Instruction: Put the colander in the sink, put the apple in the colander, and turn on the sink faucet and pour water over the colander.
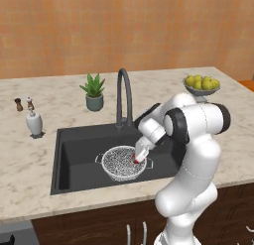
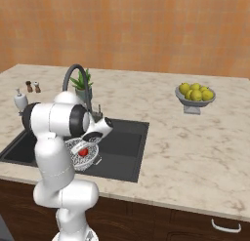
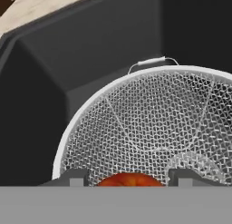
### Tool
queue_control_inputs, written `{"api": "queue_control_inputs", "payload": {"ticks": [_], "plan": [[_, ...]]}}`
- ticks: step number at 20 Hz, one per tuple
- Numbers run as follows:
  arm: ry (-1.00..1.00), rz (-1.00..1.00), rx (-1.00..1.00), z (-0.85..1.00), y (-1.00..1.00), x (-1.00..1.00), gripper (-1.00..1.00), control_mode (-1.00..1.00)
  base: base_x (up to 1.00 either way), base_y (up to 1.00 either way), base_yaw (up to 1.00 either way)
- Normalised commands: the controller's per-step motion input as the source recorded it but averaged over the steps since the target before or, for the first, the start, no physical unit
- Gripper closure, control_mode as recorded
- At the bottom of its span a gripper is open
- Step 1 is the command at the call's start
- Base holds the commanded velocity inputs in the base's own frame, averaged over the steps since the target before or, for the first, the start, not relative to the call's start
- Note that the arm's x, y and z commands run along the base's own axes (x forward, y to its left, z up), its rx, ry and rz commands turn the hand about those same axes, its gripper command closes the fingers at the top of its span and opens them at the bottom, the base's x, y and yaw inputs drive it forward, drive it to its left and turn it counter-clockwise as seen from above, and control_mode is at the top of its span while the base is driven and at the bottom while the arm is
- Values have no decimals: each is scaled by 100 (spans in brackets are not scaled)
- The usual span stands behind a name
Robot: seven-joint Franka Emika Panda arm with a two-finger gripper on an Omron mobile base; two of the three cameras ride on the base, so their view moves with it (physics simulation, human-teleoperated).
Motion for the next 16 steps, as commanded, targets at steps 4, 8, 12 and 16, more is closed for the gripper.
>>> {"api": "queue_control_inputs", "payload": {"ticks": [4, 8, 12, 16], "plan": [[-1, 0, 3, -36, 3, 7, 100, -100, 0, 0, 0], [-1, 0, 1, -28, 12, 18, 100, -100, 0, 0, 0], [-1, 0, 0, -18, 16, 27, 100, -100, 0, 0, 0], [-3, 0, 0, -25, 15, 19, 100, -100, 0, 0, 0]]}}
